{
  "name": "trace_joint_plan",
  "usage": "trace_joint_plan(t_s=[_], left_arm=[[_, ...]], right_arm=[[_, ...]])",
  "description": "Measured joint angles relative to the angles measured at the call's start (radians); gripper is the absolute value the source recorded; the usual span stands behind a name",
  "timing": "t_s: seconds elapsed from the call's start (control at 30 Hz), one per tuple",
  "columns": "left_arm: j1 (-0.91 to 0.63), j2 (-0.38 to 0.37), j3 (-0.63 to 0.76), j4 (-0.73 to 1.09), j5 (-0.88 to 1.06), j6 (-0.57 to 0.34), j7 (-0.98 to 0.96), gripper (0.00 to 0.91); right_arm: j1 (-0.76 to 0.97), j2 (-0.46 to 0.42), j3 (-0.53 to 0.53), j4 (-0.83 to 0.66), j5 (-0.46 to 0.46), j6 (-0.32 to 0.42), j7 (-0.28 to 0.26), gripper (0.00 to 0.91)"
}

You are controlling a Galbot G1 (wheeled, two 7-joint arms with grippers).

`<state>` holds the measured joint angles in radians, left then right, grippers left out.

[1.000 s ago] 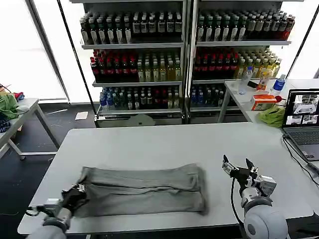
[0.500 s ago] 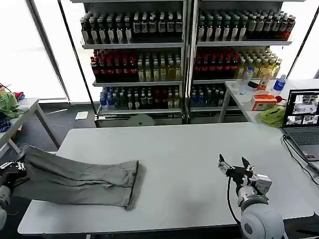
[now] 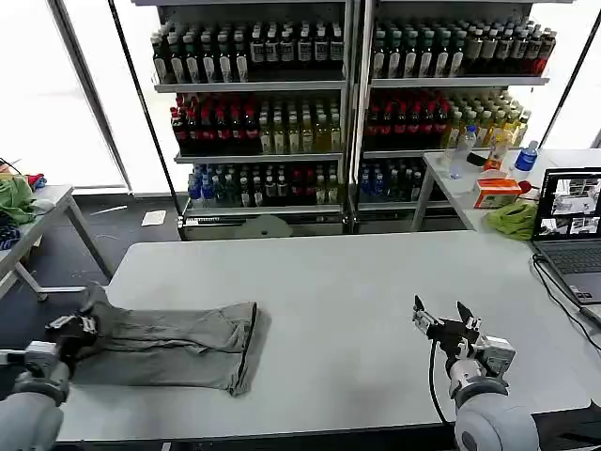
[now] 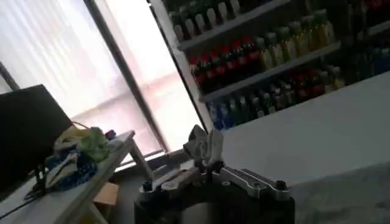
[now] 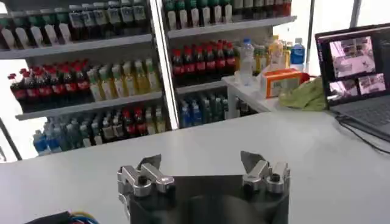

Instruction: Fold and organize the clothes.

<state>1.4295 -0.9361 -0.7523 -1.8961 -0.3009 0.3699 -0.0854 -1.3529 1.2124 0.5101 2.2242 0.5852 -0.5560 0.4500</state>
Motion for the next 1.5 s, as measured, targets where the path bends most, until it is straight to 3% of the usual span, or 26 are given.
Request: trace_joint_plan(t_s=[0.57, 1.2, 1.23, 1.3, 1.33, 1.5], left_arm=[[-0.067, -0.085, 0.269, -0.054, -0.015, 0.072, -0.050, 0.000], [-0.165, -0.109, 0.417, -0.111, -0.083, 0.138, -0.066, 0.000], [-0.169, -0.109, 0.423, -0.108, -0.085, 0.139, -0.065, 0.121], [-0.175, -0.111, 0.435, -0.103, -0.089, 0.140, -0.065, 0.816], [-0.176, -0.113, 0.441, -0.100, -0.089, 0.139, -0.064, 0.907], [-0.189, -0.128, 0.463, -0.083, -0.085, 0.136, -0.062, 0.907]], right_arm=[[-0.051, 0.016, 0.020, 0.023, -0.018, 0.000, -0.001, 0.907], [-0.083, 0.046, 0.028, 0.020, -0.041, 0.004, -0.006, 0.907], [-0.083, 0.047, 0.028, 0.019, -0.042, 0.004, -0.007, 0.907], [-0.084, 0.049, 0.027, 0.017, -0.044, 0.005, -0.008, 0.907], [-0.084, 0.050, 0.026, 0.016, -0.046, 0.005, -0.008, 0.907], [-0.080, 0.055, 0.019, 0.010, -0.052, 0.006, -0.009, 0.907]])
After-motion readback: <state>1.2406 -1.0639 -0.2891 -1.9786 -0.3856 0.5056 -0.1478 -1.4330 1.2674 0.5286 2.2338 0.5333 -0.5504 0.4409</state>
